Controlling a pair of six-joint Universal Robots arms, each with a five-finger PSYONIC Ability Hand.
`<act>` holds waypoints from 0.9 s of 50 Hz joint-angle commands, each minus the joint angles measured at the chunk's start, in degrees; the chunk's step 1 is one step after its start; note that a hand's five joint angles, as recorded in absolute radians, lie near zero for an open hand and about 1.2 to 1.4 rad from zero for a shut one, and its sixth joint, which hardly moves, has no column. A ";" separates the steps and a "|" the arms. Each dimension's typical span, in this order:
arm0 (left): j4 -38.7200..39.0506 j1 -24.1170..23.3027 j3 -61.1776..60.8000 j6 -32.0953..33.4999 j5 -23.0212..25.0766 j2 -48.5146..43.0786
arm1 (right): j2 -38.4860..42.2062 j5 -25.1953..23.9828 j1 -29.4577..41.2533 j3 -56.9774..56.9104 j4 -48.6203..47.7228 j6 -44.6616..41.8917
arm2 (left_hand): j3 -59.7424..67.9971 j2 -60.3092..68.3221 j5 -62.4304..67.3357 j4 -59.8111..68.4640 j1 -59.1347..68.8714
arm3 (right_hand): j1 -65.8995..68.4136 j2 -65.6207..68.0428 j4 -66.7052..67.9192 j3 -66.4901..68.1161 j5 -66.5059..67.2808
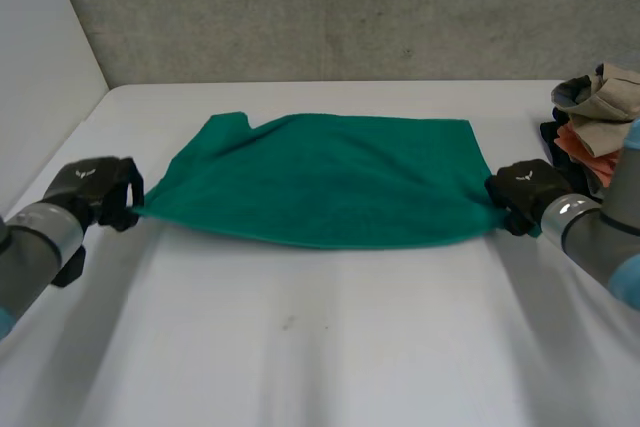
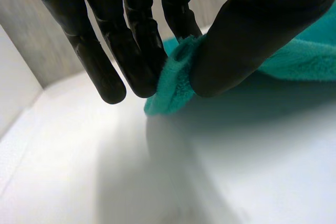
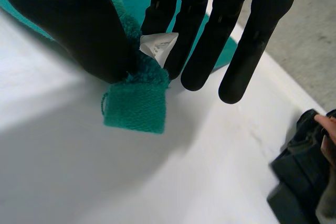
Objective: Fold the laundry.
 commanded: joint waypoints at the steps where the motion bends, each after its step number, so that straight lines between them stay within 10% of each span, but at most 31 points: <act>1: -20.42 4.49 -3.78 10.80 3.52 8.11 | -8.96 1.74 -3.66 5.46 21.91 -16.24 | 11.67 11.35 12.30 11.13 14.33 | 16.30 12.47 11.28 11.66 13.28; 9: -43.66 8.62 -7.57 30.86 5.37 14.19 | -19.43 1.49 -8.59 14.61 36.66 -33.51 | 11.67 11.35 12.30 11.13 14.33 | 16.30 12.47 11.28 11.66 13.28; 16: -32.87 6.17 -5.11 27.01 7.14 10.95 | -17.25 0.43 -8.24 12.95 33.67 -31.50 | 11.67 11.35 12.30 11.13 14.33 | 16.30 12.47 11.28 11.66 13.28; 33: 0.35 -5.34 19.39 13.47 -5.42 -14.96 | 0.41 7.46 1.51 -8.04 7.93 -9.26 | 11.67 11.35 12.30 11.13 14.33 | 16.30 12.47 11.28 11.66 13.28; 45: -1.04 -8.60 36.98 13.38 -8.95 -29.83 | 12.81 13.43 5.56 -21.14 2.46 -7.59 | 11.67 11.35 12.30 11.13 14.33 | 16.30 12.47 11.28 11.66 13.28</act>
